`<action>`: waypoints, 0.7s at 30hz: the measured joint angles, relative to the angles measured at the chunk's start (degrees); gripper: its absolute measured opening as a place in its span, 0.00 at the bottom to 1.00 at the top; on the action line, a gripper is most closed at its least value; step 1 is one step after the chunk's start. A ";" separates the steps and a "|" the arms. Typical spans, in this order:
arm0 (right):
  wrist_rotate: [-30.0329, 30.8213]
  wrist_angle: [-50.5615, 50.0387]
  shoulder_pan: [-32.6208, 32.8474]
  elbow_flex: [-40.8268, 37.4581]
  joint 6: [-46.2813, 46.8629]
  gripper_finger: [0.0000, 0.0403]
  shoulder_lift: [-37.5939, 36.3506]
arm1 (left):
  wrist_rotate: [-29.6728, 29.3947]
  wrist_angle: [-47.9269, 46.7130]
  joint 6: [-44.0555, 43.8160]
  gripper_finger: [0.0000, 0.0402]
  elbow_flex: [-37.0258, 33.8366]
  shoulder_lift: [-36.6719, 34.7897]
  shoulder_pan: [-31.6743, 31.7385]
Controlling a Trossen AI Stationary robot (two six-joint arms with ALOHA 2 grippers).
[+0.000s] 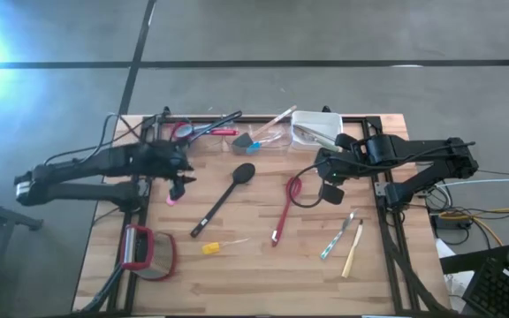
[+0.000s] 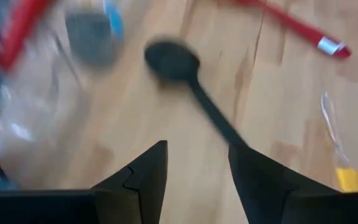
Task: Pick & Place Kitchen Items
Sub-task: Put the pink spatula into right transparent bin
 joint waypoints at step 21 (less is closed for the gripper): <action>0.00 1.73 0.04 -0.09 -0.38 0.14 0.00 | -4.54 -19.91 -19.22 0.40 -0.47 15.05 -1.79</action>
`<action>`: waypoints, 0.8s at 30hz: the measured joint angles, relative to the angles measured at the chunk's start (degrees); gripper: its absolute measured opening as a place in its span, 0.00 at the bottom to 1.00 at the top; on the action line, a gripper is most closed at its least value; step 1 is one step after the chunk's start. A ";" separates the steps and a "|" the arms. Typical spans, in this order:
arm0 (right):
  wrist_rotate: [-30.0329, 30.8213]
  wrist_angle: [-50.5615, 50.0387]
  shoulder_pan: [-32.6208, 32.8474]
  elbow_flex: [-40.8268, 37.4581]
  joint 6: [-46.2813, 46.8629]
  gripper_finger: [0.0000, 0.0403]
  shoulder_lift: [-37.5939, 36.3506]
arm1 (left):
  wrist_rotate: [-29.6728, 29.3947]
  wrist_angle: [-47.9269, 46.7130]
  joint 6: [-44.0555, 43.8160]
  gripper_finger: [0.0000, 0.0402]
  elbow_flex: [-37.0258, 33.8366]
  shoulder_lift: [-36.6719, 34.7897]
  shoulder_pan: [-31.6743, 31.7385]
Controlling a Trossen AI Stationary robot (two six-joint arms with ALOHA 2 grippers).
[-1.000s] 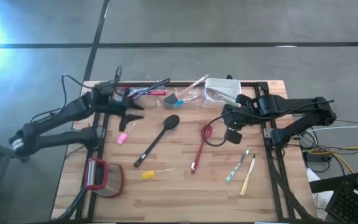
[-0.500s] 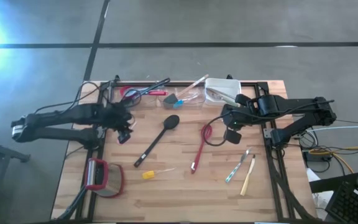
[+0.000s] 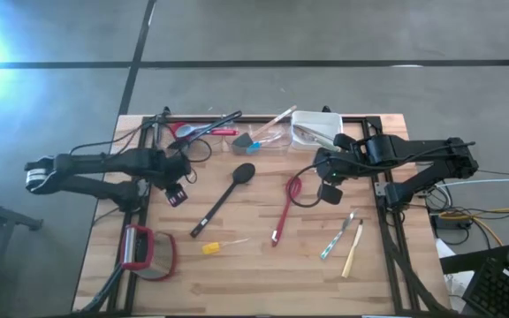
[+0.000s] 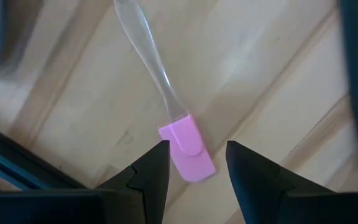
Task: Pick & Place Kitchen Items
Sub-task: Put the pink spatula into right transparent bin
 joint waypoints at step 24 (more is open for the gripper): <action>0.00 0.85 0.00 -0.11 0.02 0.14 -0.02 | 1.69 3.87 -0.48 0.41 -2.61 16.28 0.02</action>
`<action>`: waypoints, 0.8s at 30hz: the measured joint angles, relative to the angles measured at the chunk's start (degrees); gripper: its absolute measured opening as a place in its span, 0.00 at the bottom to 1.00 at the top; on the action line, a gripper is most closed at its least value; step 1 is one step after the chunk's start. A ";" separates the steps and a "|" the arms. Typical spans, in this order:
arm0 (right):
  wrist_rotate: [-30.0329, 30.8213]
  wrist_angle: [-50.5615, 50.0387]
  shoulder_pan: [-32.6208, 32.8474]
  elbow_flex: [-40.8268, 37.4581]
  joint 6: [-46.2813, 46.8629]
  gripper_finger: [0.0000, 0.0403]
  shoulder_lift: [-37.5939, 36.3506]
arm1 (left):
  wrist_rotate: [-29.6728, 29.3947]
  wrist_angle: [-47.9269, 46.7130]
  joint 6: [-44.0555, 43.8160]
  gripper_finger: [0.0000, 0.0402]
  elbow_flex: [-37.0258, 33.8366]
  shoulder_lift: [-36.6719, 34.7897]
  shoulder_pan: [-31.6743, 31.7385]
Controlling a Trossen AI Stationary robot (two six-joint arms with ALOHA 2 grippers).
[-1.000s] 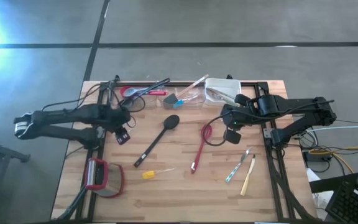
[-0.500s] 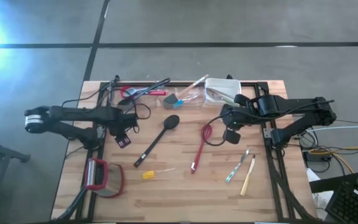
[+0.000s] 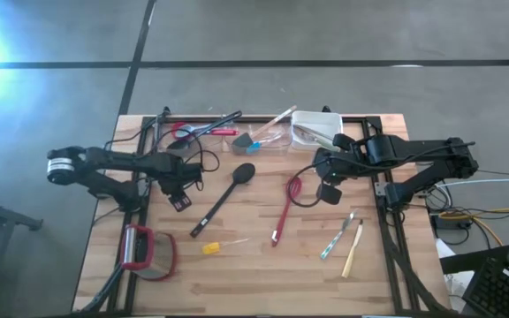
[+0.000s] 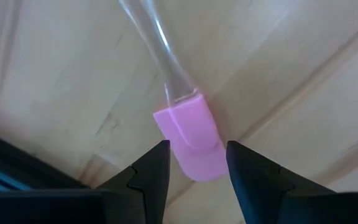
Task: Pick & Place Kitchen Items
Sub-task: Put the pink spatula into right transparent bin
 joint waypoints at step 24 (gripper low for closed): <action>0.00 0.43 -0.04 0.00 0.00 0.14 0.00 | 1.87 6.01 -2.07 0.22 -5.57 2.45 0.17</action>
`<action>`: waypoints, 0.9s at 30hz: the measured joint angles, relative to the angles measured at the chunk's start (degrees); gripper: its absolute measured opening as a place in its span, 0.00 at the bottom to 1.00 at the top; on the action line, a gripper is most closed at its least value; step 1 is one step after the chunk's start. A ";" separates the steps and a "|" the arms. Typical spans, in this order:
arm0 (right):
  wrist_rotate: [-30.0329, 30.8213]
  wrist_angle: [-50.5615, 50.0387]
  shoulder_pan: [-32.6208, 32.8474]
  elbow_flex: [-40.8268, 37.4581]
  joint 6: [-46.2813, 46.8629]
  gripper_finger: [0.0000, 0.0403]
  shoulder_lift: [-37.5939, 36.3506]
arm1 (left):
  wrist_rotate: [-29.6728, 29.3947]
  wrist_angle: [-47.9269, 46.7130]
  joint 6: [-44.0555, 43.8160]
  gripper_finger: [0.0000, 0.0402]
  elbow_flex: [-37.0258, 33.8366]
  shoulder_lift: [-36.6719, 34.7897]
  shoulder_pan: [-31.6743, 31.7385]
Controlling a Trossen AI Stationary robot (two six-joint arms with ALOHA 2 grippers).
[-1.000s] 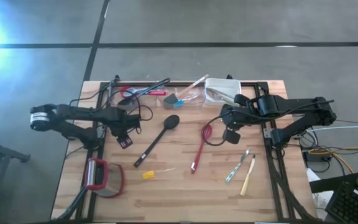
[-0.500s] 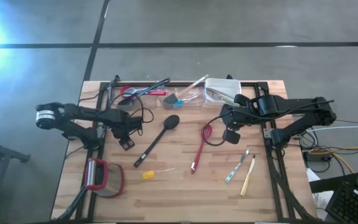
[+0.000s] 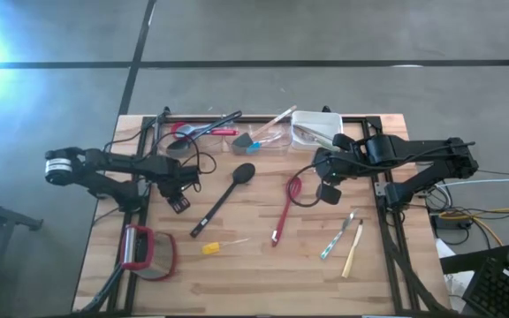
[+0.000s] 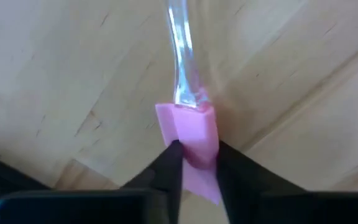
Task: Pick & Place Kitchen Items
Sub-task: Put the pink spatula into right transparent bin
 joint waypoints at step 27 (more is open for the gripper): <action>-0.02 1.38 0.04 0.00 -0.19 0.14 0.00 | -3.13 5.25 13.57 0.07 18.54 -5.79 -2.53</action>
